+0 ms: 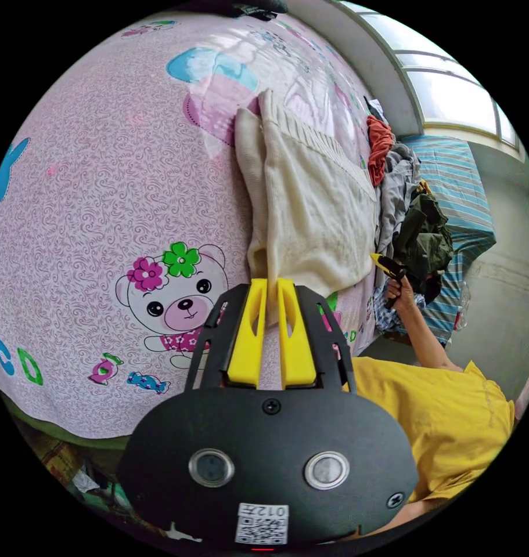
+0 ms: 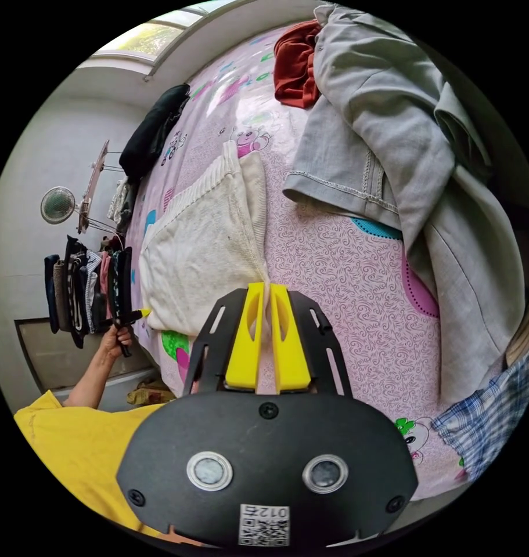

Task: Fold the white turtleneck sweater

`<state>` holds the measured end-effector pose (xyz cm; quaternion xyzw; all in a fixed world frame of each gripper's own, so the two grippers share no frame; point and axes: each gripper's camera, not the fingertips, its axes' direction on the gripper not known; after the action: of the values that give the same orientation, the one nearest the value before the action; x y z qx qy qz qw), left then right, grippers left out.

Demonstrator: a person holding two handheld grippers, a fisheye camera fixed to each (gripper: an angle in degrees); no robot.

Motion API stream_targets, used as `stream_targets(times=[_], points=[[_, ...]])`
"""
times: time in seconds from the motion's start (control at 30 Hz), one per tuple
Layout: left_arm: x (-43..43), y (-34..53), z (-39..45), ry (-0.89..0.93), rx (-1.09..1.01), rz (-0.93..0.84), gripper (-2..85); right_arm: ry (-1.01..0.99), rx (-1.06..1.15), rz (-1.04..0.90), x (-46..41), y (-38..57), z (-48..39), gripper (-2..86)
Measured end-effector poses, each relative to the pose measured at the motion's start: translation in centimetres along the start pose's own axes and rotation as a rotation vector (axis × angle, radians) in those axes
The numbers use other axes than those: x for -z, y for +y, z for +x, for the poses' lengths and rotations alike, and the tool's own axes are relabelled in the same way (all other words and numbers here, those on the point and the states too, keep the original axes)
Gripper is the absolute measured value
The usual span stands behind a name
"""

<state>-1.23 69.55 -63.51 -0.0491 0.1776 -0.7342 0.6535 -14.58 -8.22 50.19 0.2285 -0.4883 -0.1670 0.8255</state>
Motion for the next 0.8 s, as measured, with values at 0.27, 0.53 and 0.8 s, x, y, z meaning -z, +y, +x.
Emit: stream_targets(times=[0.27, 0.53, 0.8], points=[[0.5, 3.2, 0.4, -0.025, -0.086, 0.026, 2.7, -0.066, 0.043, -0.013, 1.0, 2.8, 0.6, 6.5], [-0.8, 2.6, 1.1, -0.116, -0.124, -0.068, 1.0, 0.117, 0.137, -0.072, 0.3, 1.8, -2.0, 2.4], [-1.0, 2.8, -1.2, -0.068, -0.072, -0.095, 0.5, 0.264, 0.213, -0.152, -2.0, 1.7, -3.7, 1.4]])
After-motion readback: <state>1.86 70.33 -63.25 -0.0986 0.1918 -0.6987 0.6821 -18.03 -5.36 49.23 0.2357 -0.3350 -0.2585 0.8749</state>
